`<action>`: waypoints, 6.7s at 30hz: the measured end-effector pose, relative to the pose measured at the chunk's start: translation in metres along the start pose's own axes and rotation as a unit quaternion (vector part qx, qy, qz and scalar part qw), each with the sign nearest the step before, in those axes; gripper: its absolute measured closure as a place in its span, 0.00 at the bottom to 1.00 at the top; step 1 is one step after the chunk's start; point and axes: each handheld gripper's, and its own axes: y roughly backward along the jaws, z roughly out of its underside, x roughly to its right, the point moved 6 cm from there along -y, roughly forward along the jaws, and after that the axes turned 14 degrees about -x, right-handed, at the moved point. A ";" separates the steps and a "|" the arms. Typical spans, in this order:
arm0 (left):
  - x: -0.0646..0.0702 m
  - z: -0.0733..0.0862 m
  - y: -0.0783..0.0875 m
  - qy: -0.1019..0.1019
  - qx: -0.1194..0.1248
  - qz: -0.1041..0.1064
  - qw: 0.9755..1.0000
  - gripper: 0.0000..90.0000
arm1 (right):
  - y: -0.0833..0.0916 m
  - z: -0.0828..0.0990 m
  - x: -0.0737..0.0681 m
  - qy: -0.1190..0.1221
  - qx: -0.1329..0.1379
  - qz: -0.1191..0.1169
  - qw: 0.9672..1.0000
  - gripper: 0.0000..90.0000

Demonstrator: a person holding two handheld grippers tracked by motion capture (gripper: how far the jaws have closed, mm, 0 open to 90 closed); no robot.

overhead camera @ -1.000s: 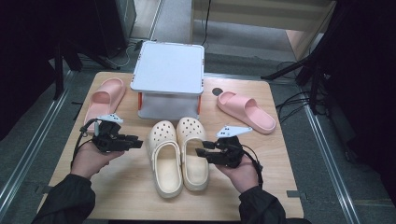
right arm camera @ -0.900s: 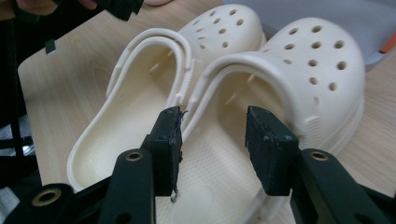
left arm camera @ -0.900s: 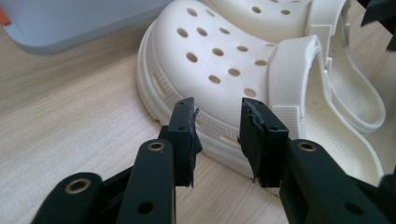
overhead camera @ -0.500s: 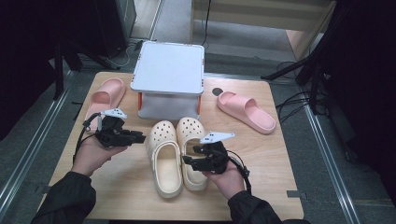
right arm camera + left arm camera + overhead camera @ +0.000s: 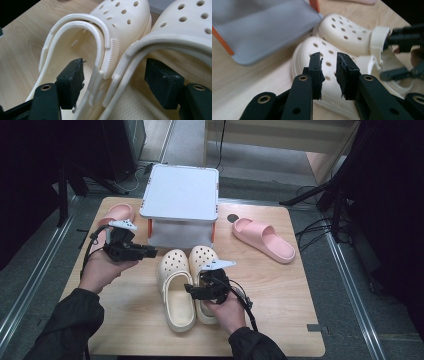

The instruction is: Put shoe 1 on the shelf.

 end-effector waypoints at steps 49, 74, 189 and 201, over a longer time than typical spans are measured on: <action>-0.079 -0.091 0.024 0.008 -0.034 -0.089 0.995 0.93 | -0.013 -0.008 0.011 -0.011 -0.037 0.058 0.998 0.73; -0.077 -0.088 0.024 0.018 -0.043 -0.084 0.995 0.98 | -0.017 -0.100 0.039 -0.036 0.024 0.106 0.993 0.73; -0.075 -0.094 0.022 0.019 -0.066 -0.087 0.994 1.00 | -0.055 -0.032 -0.016 0.115 -0.013 0.022 0.993 1.00; -0.075 -0.095 0.022 0.023 -0.077 -0.087 0.993 1.00 | -0.068 -0.068 -0.016 0.100 0.008 0.048 0.994 1.00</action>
